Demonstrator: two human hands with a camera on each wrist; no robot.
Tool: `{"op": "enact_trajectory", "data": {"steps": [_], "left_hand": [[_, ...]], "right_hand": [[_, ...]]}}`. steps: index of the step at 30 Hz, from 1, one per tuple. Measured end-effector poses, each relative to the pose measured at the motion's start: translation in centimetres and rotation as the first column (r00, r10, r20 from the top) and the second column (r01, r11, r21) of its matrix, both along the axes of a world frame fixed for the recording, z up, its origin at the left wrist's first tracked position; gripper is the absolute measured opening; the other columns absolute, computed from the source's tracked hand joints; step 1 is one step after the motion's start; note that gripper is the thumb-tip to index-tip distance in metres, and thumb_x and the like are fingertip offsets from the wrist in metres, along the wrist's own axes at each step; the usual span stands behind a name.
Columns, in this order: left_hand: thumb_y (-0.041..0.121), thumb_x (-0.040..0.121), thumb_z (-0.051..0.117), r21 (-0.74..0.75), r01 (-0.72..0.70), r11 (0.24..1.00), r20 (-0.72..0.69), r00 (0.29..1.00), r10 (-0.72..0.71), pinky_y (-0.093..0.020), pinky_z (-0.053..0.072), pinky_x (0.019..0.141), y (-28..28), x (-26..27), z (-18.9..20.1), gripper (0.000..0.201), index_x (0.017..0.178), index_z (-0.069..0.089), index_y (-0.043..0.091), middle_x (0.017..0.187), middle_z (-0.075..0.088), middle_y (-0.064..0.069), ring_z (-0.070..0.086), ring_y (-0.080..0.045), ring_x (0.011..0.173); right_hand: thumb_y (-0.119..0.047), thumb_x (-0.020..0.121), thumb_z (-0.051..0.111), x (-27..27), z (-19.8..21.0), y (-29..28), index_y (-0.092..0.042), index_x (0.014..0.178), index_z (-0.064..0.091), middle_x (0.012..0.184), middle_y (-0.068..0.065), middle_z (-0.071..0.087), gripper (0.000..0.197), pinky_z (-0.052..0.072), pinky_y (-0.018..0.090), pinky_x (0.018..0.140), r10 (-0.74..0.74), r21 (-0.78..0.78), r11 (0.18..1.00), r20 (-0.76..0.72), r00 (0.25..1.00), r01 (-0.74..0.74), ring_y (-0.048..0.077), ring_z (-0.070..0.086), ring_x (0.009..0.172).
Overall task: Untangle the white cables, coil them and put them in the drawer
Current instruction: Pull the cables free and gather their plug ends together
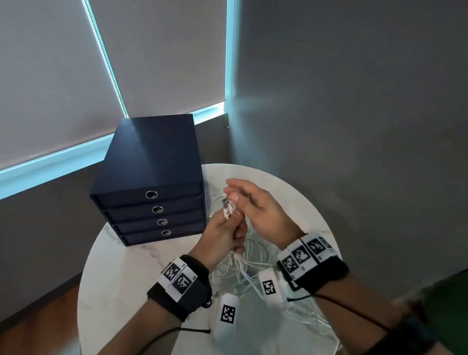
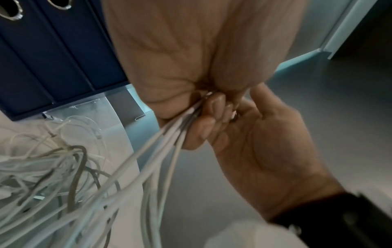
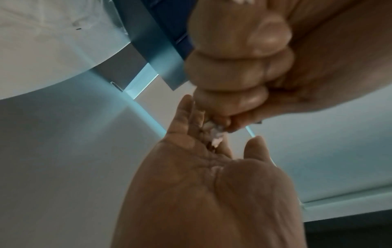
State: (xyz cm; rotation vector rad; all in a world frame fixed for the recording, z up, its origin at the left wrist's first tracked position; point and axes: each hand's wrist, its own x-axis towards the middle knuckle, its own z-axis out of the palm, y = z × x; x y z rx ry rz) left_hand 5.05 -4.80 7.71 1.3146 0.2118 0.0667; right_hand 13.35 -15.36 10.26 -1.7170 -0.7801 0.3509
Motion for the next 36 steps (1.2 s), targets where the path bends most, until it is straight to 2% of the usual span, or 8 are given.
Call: {"op": "enact_trajectory", "data": {"steps": [4,9,14,18,23,30,33,36], "left_hand": [[0.014,0.108,0.035,-0.019,-0.021,1.000,0.007,1.000,0.022,-0.031,0.043,0.049,0.6,-0.4,0.2,0.031,0.084,0.052,0.004,0.061,0.046,-0.005,0.040,-0.017,0.048],[0.015,0.107,0.037,-0.057,0.005,0.998,0.008,1.000,-0.005,-0.033,0.046,0.052,0.7,-1.0,-0.2,0.027,0.092,0.054,0.001,0.064,0.049,-0.005,0.045,-0.017,0.051],[-0.007,0.101,0.034,0.106,0.074,0.992,0.015,0.997,-0.076,-0.028,0.042,0.051,0.6,-0.7,0.1,0.023,0.088,0.053,-0.003,0.062,0.046,-0.005,0.042,-0.013,0.051],[-0.013,0.097,0.031,0.062,0.086,0.994,-0.006,0.996,-0.086,-0.026,0.036,0.049,0.2,-0.4,0.3,0.030,0.083,0.051,0.005,0.060,0.045,0.001,0.036,-0.008,0.049],[-0.012,0.097,0.030,0.100,0.088,0.991,0.003,0.996,-0.089,-0.027,0.034,0.051,0.1,-0.1,0.8,0.030,0.085,0.051,0.006,0.058,0.048,0.004,0.038,-0.008,0.050],[0.006,0.104,0.043,0.017,-0.034,0.999,0.105,0.994,0.032,-0.027,0.041,0.053,0.3,0.2,0.7,0.029,0.078,0.056,0.007,0.060,0.049,0.001,0.045,-0.014,0.055],[0.018,0.103,0.049,-0.255,-0.110,0.961,0.116,0.983,0.143,-0.030,0.048,0.056,0.5,0.5,1.9,0.034,0.070,0.051,0.010,0.056,0.040,0.001,0.045,-0.012,0.051],[0.021,0.102,0.052,-0.279,-0.154,0.948,0.149,0.968,0.201,-0.039,0.051,0.075,1.0,1.1,1.8,0.031,0.074,0.052,0.010,0.059,0.045,0.001,0.052,-0.017,0.060]], "right_hand": [[-0.034,0.098,0.051,-0.7,0.6,1.0,-0.030,0.123,0.061,0.102,0.007,0.072,0.027,0.059,0.038,0.059,0.036,-0.091,0.995,0.043,0.998,-0.032,0.021,0.067,0.057],[-0.032,0.101,0.046,-1.0,0.6,0.7,-0.013,0.103,0.067,0.082,0.007,0.069,0.028,0.054,0.032,0.054,0.069,-0.147,0.988,0.132,0.989,-0.049,0.007,0.059,0.050],[-0.044,0.093,0.052,-1.4,0.3,0.5,-0.021,0.112,0.068,0.107,-0.009,0.068,0.033,0.053,0.027,0.084,0.139,-0.261,0.964,0.298,0.944,-0.059,0.002,0.065,0.094],[-0.030,0.093,0.060,-1.3,0.6,0.3,-0.022,0.104,0.072,0.098,-0.012,0.072,0.018,0.056,0.032,0.084,0.062,-0.216,0.976,0.226,0.972,-0.012,0.003,0.067,0.089],[-0.038,0.099,0.048,-1.3,0.4,-0.1,-0.024,0.131,0.059,0.122,-0.008,0.068,0.037,0.050,0.029,0.097,0.061,-0.255,0.966,0.381,0.922,0.042,0.002,0.062,0.110],[-0.061,0.091,0.043,-2.2,-0.1,-0.9,-0.029,0.155,0.009,0.160,-0.015,0.015,0.079,0.027,0.023,0.115,0.085,-0.157,0.986,0.214,0.973,-0.052,-0.005,0.022,0.143],[-0.050,0.088,0.063,-2.8,-1.6,-1.1,-0.026,0.147,0.029,0.131,-0.007,0.054,0.073,0.052,0.027,0.088,0.104,-0.111,0.986,-0.183,0.978,-0.126,0.000,0.063,0.103],[-0.037,0.097,0.055,-2.6,-3.2,-1.5,-0.020,0.087,0.067,0.062,-0.005,0.061,0.023,0.045,0.031,0.058,0.132,-0.264,0.951,-0.122,0.984,-0.160,0.009,0.053,0.050]]}}
